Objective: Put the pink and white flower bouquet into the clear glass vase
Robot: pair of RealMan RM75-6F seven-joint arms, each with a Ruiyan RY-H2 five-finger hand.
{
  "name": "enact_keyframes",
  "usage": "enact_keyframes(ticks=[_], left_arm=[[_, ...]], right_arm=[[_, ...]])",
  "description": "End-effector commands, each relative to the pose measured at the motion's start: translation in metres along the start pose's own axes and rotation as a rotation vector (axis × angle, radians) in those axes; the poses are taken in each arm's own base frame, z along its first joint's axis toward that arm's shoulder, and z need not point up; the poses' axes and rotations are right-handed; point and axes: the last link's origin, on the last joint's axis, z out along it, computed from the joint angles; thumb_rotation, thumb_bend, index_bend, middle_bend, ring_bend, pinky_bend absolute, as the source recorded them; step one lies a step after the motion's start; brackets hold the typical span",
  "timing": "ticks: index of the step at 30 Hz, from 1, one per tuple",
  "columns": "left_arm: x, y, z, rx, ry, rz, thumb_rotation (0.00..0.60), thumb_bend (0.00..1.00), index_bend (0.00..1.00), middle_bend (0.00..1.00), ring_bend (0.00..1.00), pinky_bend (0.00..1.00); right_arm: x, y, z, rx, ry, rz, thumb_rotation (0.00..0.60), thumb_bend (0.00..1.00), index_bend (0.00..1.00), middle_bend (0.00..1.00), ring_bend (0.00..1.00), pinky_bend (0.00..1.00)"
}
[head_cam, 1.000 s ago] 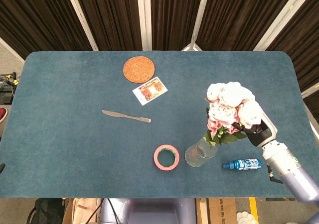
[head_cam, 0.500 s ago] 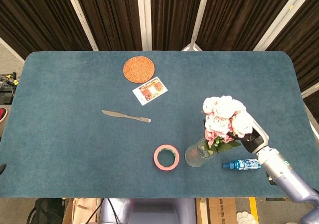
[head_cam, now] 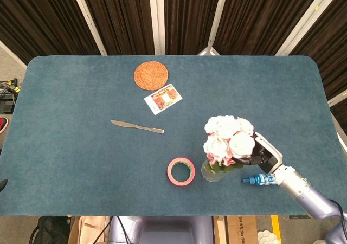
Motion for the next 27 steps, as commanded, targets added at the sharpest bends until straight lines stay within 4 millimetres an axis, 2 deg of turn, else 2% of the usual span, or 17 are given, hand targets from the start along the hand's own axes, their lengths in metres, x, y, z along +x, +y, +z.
enact_keyframes(ticks=[1,3,8,12,15,18,22,24,27], left_arm=[[0.000,0.000,0.000,-0.002,-0.003,-0.002,0.600,0.22,0.10,0.00,0.00,0.05],[0.000,0.000,0.000,-0.002,-0.004,-0.004,0.600,0.22,0.10,0.00,0.00,0.05],[0.002,-0.002,-0.001,0.005,0.000,-0.012,0.600,0.22,0.10,0.00,0.00,0.05],[0.003,-0.003,-0.001,0.009,0.000,-0.018,0.600,0.22,0.10,0.00,0.00,0.05],[0.003,-0.003,-0.001,0.007,-0.001,-0.019,0.600,0.22,0.10,0.00,0.00,0.05],[0.003,-0.003,-0.001,0.008,-0.003,-0.021,0.600,0.22,0.10,0.00,0.00,0.05],[0.003,-0.002,-0.002,0.004,-0.006,-0.024,0.600,0.22,0.10,0.00,0.00,0.05],[0.003,-0.001,-0.002,0.002,-0.003,-0.026,0.600,0.22,0.10,0.00,0.00,0.05],[0.005,-0.002,-0.004,0.001,0.001,-0.031,0.600,0.22,0.10,0.00,0.00,0.05]], right_arm=[[0.004,-0.001,-0.004,-0.013,-0.036,-0.065,0.600,0.12,0.18,0.09,0.04,0.00],[0.007,-0.001,-0.009,-0.026,-0.052,-0.097,0.600,0.09,0.11,0.06,0.01,0.00],[0.016,0.000,-0.022,-0.049,-0.060,-0.173,0.600,0.05,0.04,0.02,0.00,0.00],[0.032,-0.005,-0.045,-0.069,-0.035,-0.288,0.600,0.05,0.01,0.00,0.00,0.00],[0.046,-0.012,-0.069,-0.094,-0.004,-0.403,0.600,0.04,0.01,0.00,0.00,0.00],[0.067,-0.027,-0.099,-0.112,0.070,-0.568,0.600,0.04,0.04,0.02,0.01,0.00],[0.091,-0.048,-0.132,-0.065,0.290,-0.783,0.600,0.04,0.12,0.06,0.06,0.02],[0.094,-0.049,-0.142,-0.039,0.396,-0.879,0.600,0.04,0.14,0.09,0.07,0.03],[0.090,-0.039,-0.155,-0.076,0.494,-1.049,0.600,0.03,0.14,0.09,0.05,0.02]])
